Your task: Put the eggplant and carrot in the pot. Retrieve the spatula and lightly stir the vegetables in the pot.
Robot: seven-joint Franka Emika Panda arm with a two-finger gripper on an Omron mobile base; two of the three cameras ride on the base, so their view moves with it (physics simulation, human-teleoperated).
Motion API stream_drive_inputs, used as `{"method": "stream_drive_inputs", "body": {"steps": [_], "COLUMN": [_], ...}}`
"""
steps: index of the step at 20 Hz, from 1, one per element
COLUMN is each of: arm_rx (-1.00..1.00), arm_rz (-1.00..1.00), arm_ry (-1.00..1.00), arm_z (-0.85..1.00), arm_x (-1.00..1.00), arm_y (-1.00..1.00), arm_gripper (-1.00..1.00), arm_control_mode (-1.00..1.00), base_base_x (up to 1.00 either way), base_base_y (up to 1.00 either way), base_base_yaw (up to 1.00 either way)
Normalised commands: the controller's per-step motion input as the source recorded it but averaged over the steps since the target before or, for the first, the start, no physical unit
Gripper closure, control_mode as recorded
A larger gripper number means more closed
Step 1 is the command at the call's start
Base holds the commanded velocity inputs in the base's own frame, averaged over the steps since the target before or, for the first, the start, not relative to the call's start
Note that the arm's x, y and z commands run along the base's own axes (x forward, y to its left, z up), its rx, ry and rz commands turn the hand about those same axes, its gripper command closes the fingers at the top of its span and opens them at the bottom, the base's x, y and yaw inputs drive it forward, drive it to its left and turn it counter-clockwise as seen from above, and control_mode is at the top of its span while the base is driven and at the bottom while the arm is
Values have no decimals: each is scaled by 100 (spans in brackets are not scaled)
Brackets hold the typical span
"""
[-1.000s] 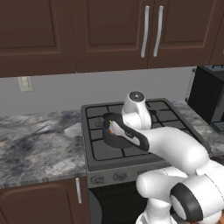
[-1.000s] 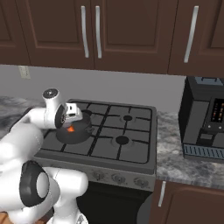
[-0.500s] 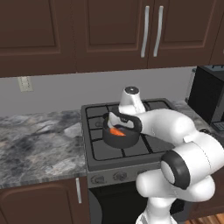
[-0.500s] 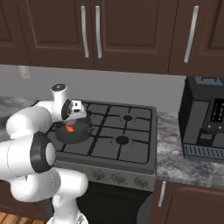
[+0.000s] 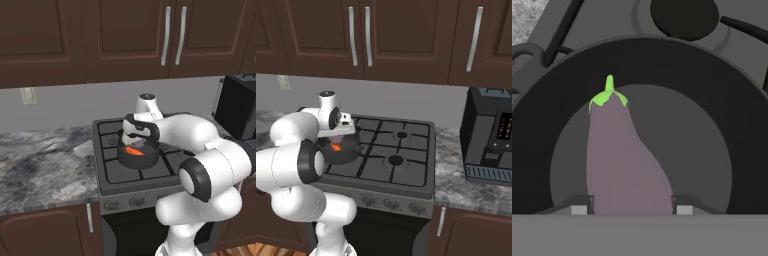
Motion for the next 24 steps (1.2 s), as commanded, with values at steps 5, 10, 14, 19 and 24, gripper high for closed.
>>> {"method": "stream_drive_inputs", "body": {"steps": [5, 10, 14, 19, 24], "arm_rx": [0, 0, 0, 0, 3], "arm_rz": [0, 0, 0, 0, -1], "arm_ry": [0, 0, 0, 0, -7], "arm_z": [0, 0, 0, 2, 19], "arm_x": [0, 0, 0, -6, -56], "arm_y": [0, 0, 0, 0, -1], "arm_gripper": [100, -100, -100, -100, -100], "arm_control_mode": [-100, -100, -100, -100, -100], "base_base_x": [0, 0, 0, 0, 0], "base_base_y": [0, 0, 0, 0, 0], "base_base_yaw": [0, 0, 0, 0, 0]}}
